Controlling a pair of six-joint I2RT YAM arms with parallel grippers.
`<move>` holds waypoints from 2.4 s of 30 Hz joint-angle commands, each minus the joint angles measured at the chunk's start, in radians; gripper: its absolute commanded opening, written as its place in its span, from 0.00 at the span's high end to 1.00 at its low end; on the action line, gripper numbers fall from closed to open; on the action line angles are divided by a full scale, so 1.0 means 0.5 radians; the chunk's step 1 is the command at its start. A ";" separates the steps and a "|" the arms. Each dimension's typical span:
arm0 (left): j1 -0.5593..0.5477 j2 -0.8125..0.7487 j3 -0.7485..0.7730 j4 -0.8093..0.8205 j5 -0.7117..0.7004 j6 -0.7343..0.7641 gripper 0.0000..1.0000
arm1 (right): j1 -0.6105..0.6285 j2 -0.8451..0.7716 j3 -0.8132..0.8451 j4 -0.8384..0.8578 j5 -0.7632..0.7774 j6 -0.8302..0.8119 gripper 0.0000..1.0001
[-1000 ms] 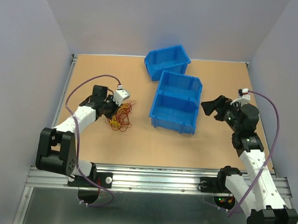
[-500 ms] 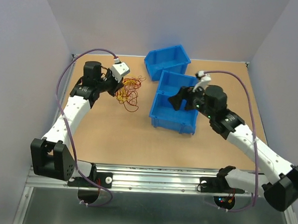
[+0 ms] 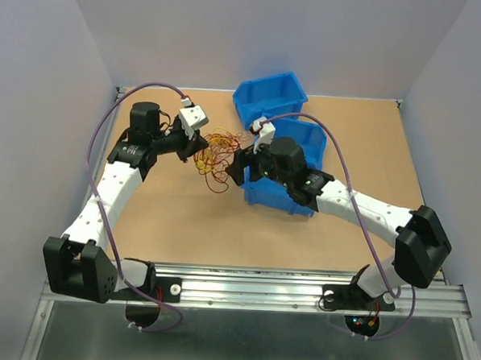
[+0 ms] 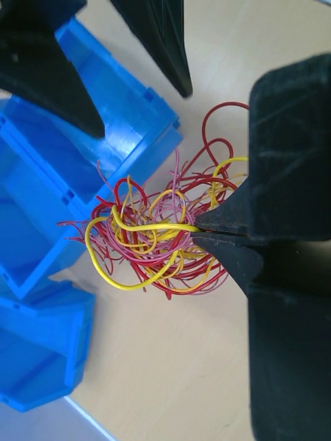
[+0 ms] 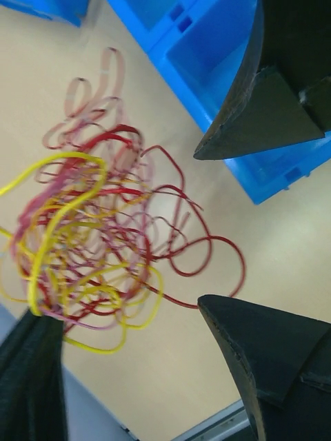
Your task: Untangle the cables
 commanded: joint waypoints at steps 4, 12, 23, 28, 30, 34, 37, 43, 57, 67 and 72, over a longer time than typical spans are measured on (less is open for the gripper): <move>-0.002 -0.225 -0.054 -0.318 0.379 0.276 1.00 | 0.061 -0.017 -0.083 0.568 0.212 -0.088 0.14; -0.005 -0.249 0.035 -0.739 0.527 0.608 1.00 | 0.083 0.038 -0.015 0.501 0.368 -0.072 0.72; 0.047 -0.519 -0.232 0.089 -0.244 -0.119 1.00 | 0.086 -0.266 -0.221 0.574 0.418 -0.011 0.45; 0.047 -0.528 -0.189 -0.107 0.063 0.043 1.00 | 0.089 -0.067 -0.123 0.562 0.028 -0.078 0.16; 0.047 -0.541 -0.186 -0.116 0.100 0.043 1.00 | 0.095 -0.045 -0.101 0.553 0.028 -0.103 0.14; 0.047 -0.528 -0.171 -0.190 0.266 0.083 1.00 | 0.107 -0.036 -0.098 0.565 -0.027 -0.131 0.14; 0.047 -0.507 -0.146 -0.282 0.382 0.154 1.00 | 0.123 -0.002 -0.092 0.574 0.000 -0.131 0.17; 0.047 -0.479 -0.097 -0.447 0.548 0.282 1.00 | 0.150 0.035 -0.074 0.583 -0.037 -0.100 0.81; 0.136 -0.798 -0.388 0.263 -0.721 -0.235 0.49 | 0.150 -0.425 -0.429 0.602 0.583 0.069 0.99; 0.145 -0.986 -0.512 0.099 0.271 0.211 0.04 | 0.153 -0.417 -0.378 0.590 0.203 0.087 0.99; 0.139 -0.976 -0.600 0.169 0.401 0.350 0.04 | 0.150 -0.419 -0.374 0.593 0.157 0.090 1.00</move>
